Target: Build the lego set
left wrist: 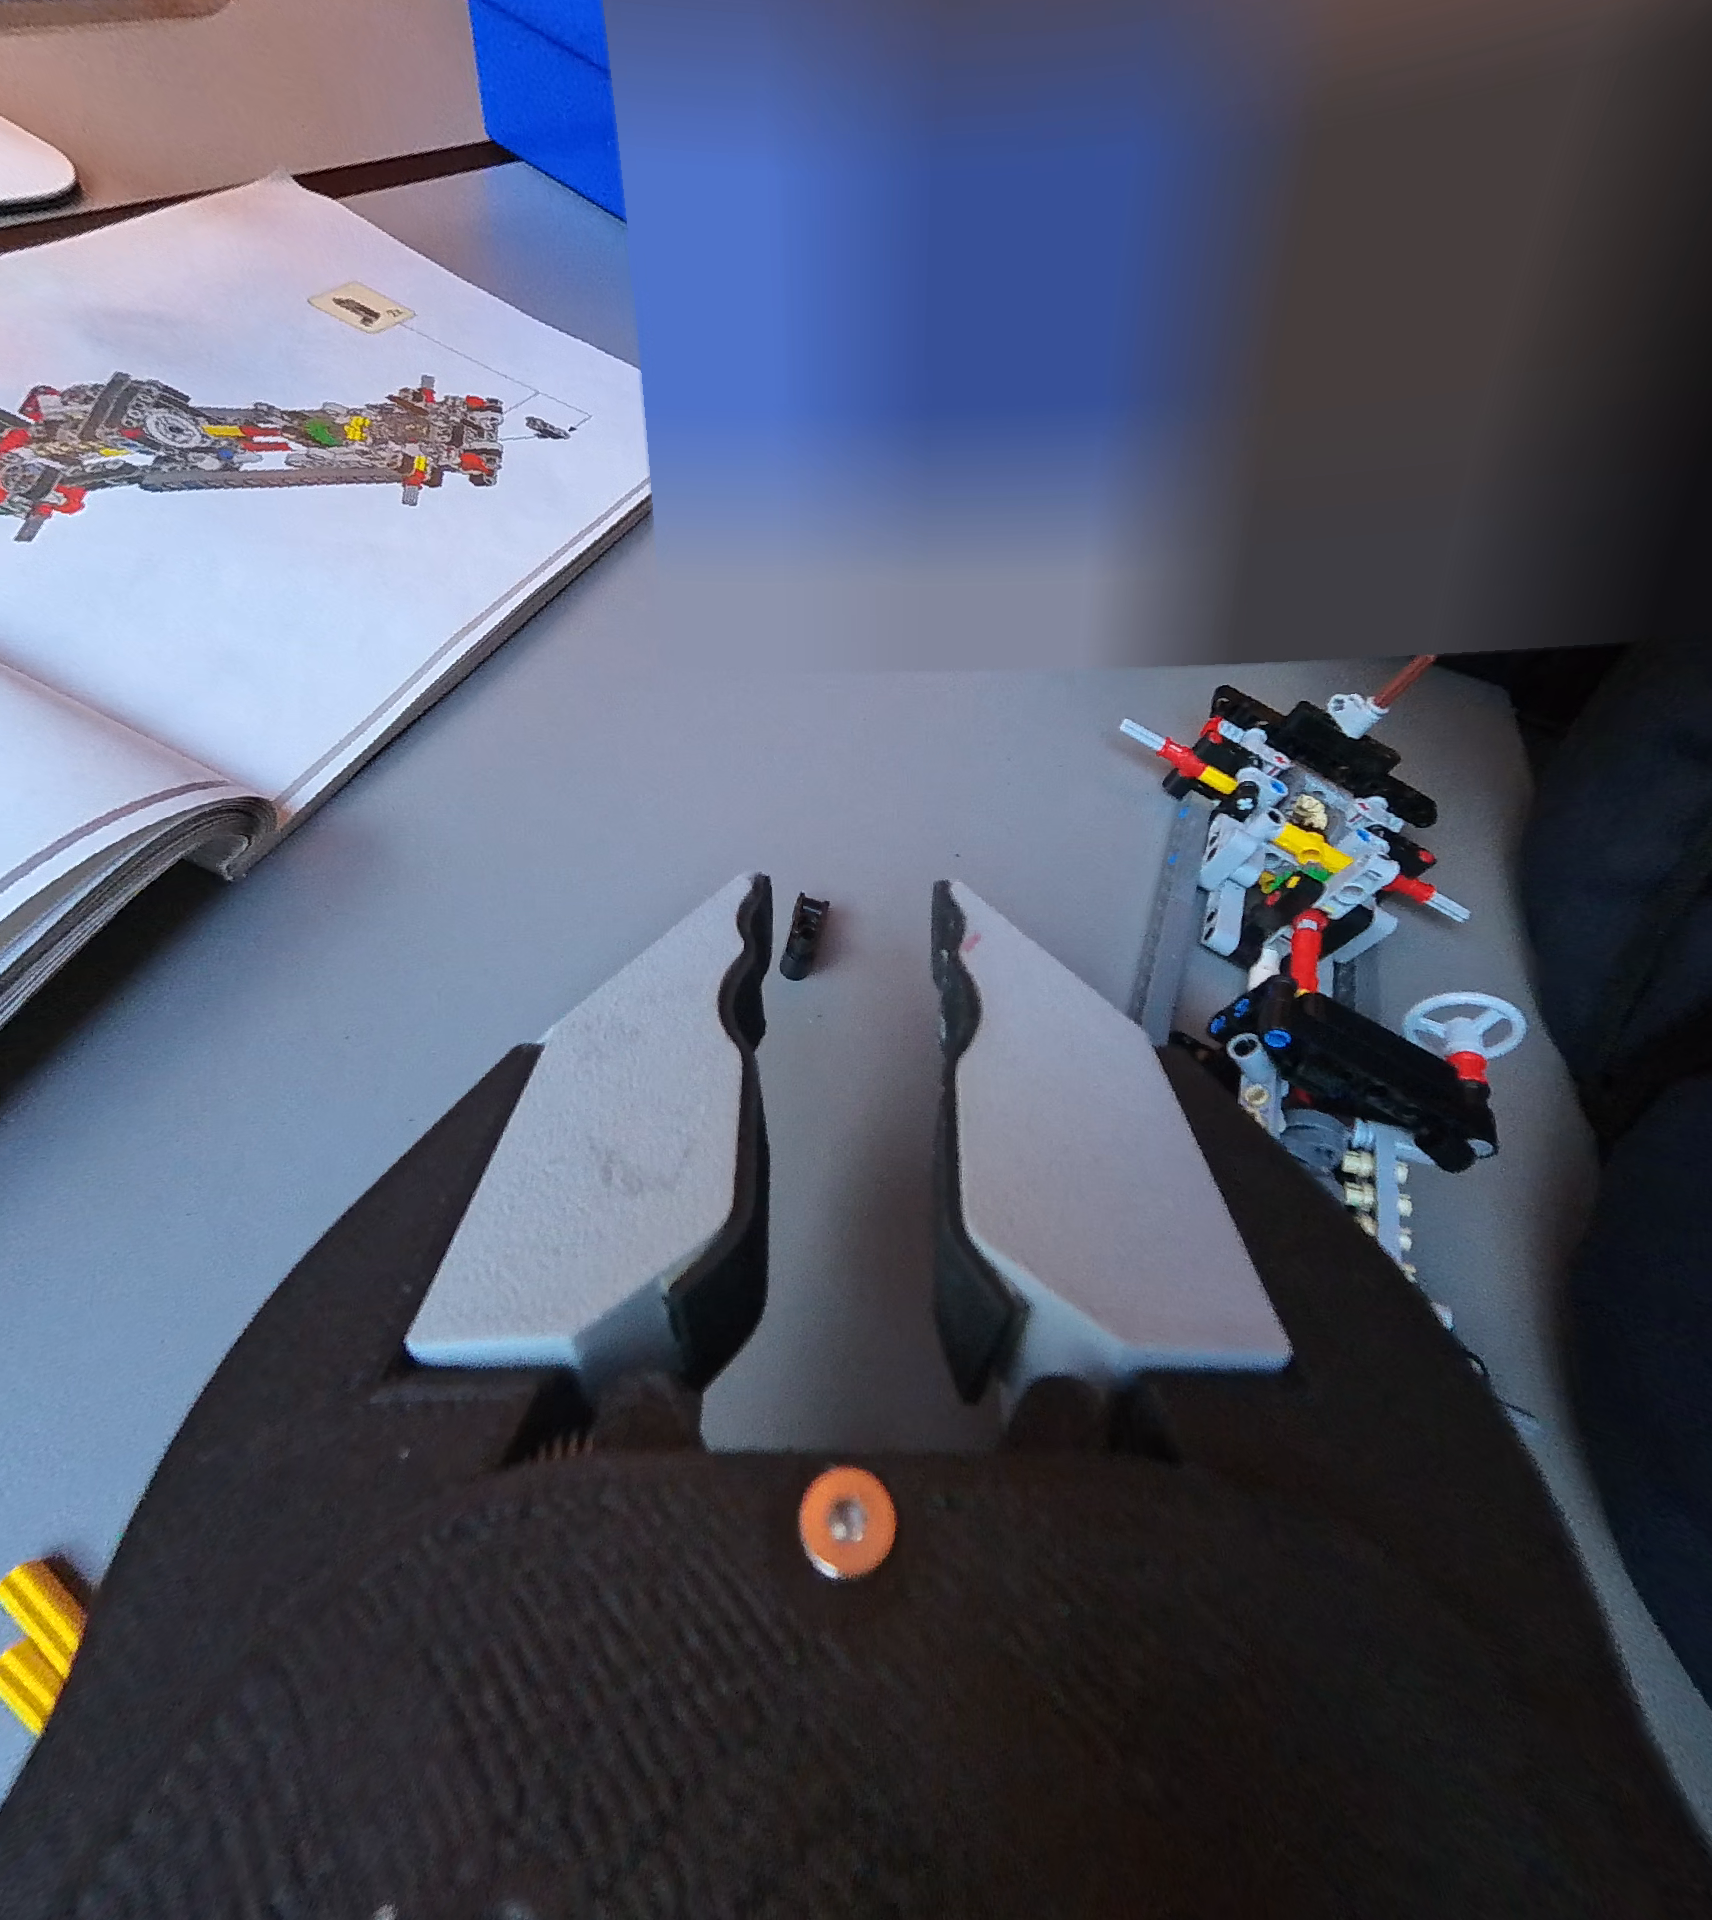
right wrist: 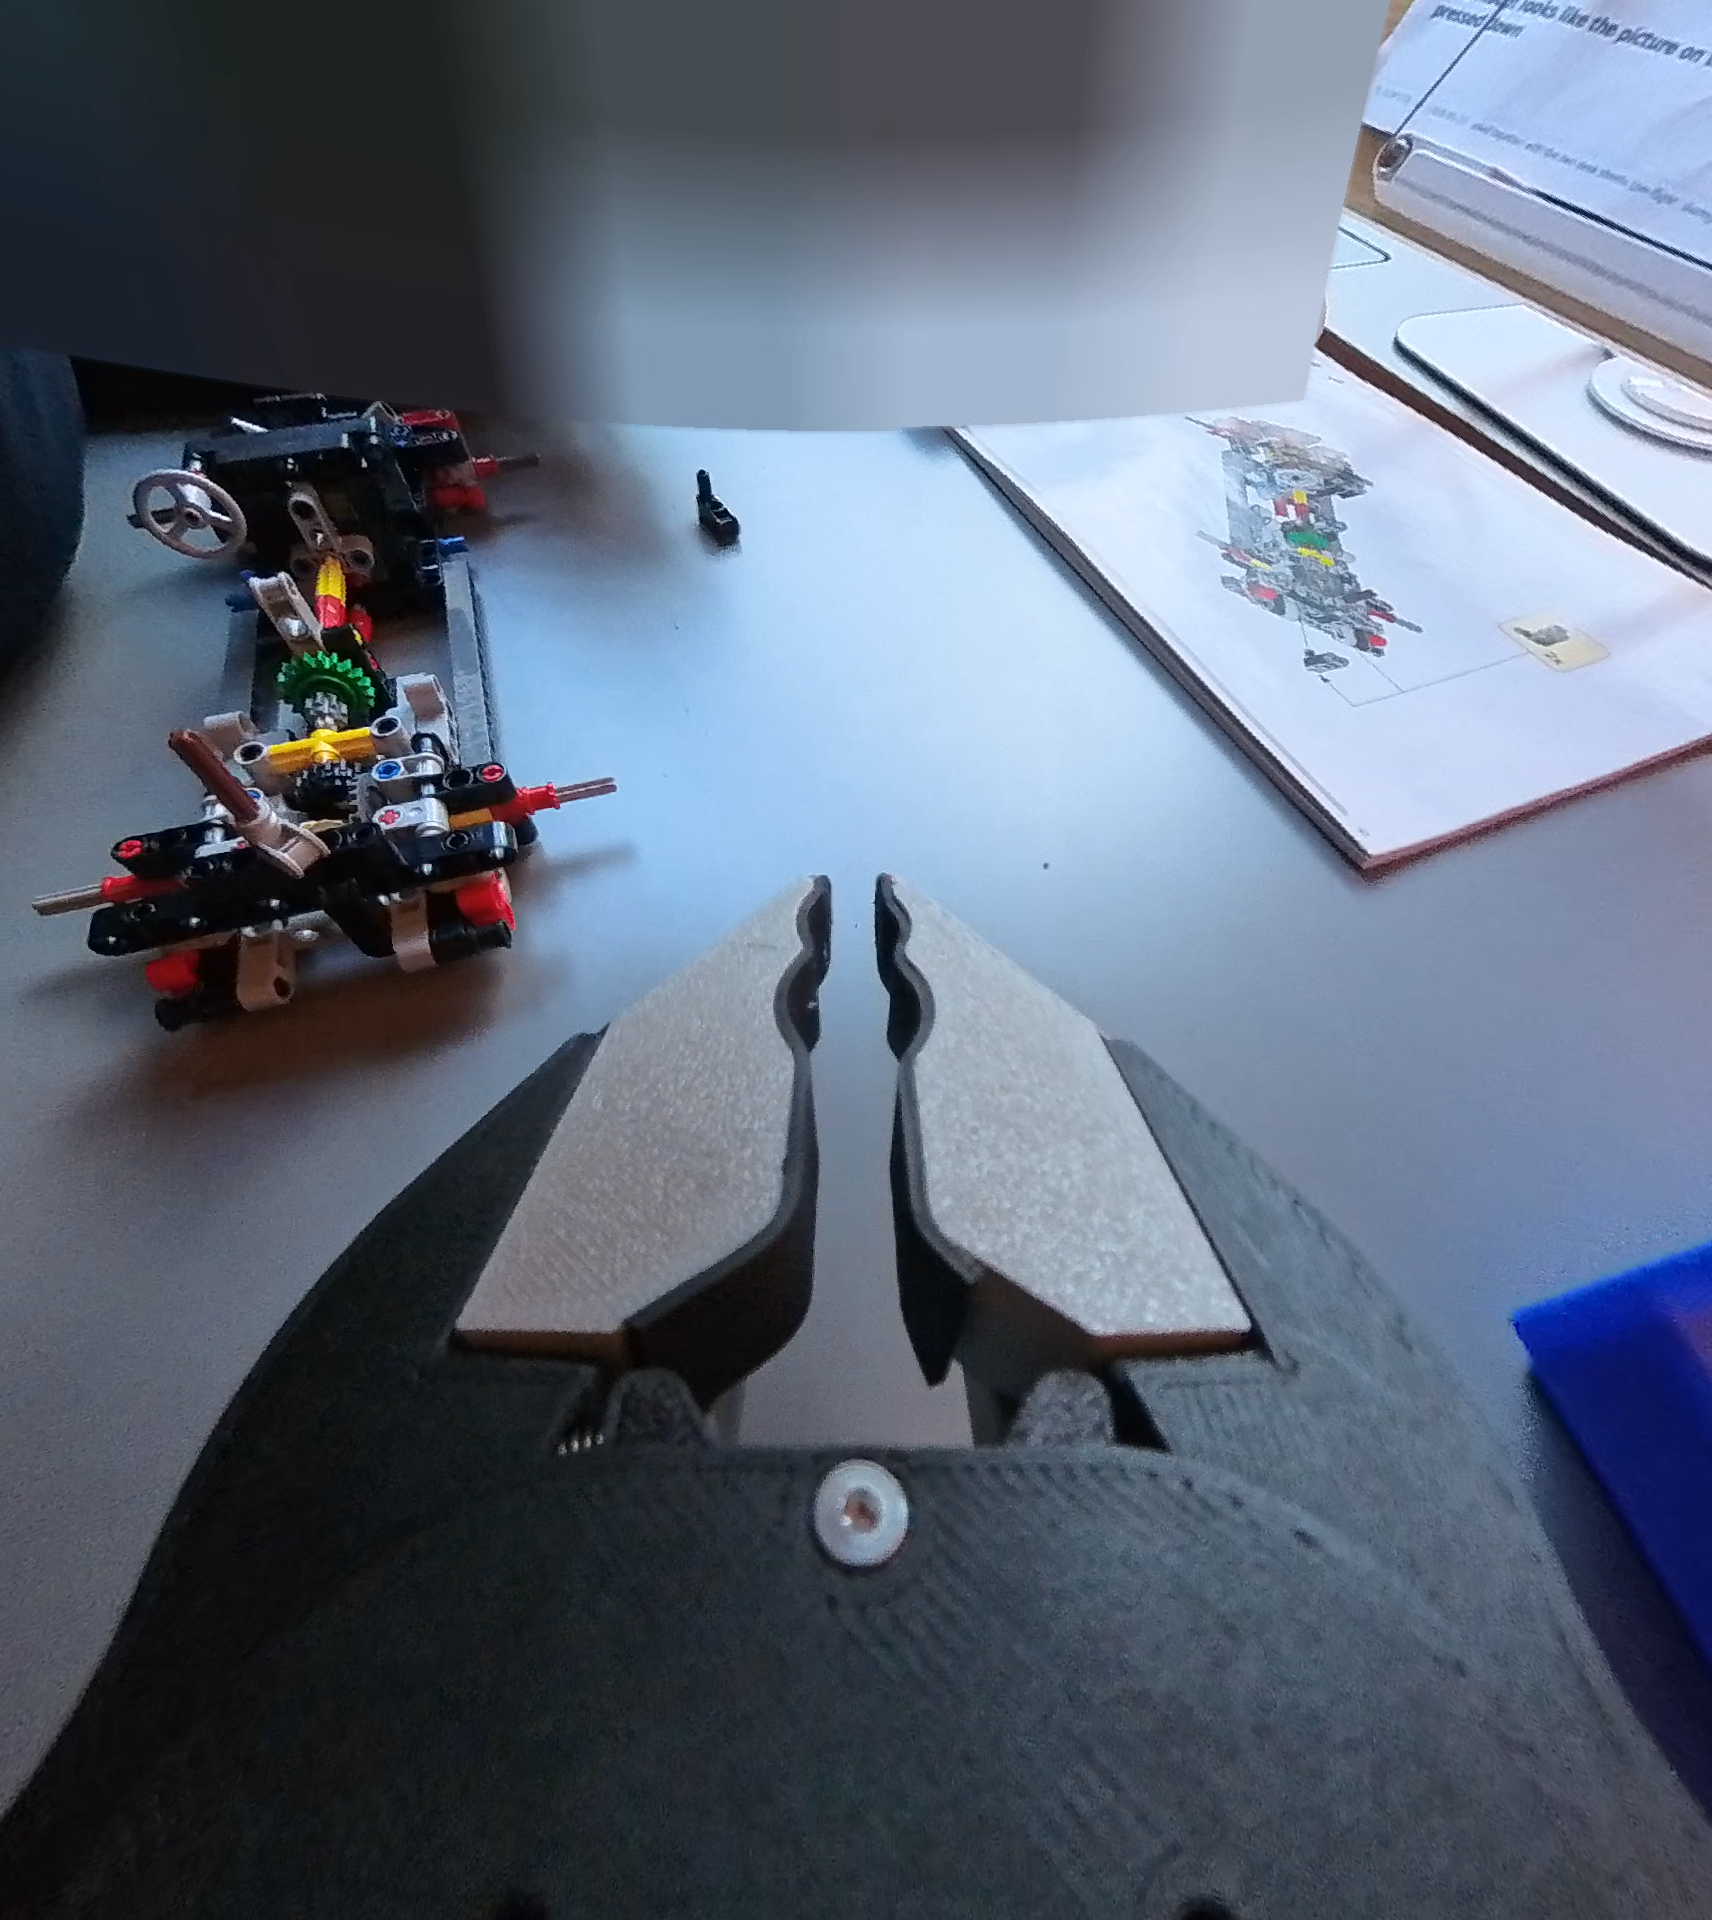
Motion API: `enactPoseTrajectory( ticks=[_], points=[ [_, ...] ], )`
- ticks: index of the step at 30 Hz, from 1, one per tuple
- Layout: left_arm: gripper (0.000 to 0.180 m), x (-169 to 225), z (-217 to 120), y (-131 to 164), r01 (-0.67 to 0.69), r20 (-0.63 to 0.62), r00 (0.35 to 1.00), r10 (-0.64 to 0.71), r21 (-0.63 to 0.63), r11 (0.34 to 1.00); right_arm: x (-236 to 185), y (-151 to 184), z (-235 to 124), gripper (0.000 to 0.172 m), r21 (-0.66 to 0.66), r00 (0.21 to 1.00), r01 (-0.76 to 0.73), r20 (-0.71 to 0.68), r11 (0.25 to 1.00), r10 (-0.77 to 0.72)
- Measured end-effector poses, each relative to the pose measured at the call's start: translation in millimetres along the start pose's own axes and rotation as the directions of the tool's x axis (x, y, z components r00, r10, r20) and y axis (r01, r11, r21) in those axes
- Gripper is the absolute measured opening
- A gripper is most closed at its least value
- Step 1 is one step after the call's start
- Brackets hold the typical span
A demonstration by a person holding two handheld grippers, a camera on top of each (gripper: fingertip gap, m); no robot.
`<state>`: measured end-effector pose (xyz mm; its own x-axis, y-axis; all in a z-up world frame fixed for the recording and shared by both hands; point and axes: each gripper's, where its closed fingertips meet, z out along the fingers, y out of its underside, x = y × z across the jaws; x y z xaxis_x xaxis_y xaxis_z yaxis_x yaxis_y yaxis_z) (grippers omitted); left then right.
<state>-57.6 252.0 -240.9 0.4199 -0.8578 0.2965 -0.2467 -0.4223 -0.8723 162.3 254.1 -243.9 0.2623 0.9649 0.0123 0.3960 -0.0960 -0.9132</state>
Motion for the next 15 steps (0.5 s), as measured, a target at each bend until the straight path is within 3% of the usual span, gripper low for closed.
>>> enactPoseTrajectory(
  ticks=[15],
  points=[
    [0.028, 0.5, -1.2, -2.1, 0.012, -0.016, 1.000, -0.012, 0.015, 1.000, 2.8, -3.8, 3.2, 0.007, 0.016, 1.000, -0.020, 0.020, 1.000, 0.019]
  ],
)
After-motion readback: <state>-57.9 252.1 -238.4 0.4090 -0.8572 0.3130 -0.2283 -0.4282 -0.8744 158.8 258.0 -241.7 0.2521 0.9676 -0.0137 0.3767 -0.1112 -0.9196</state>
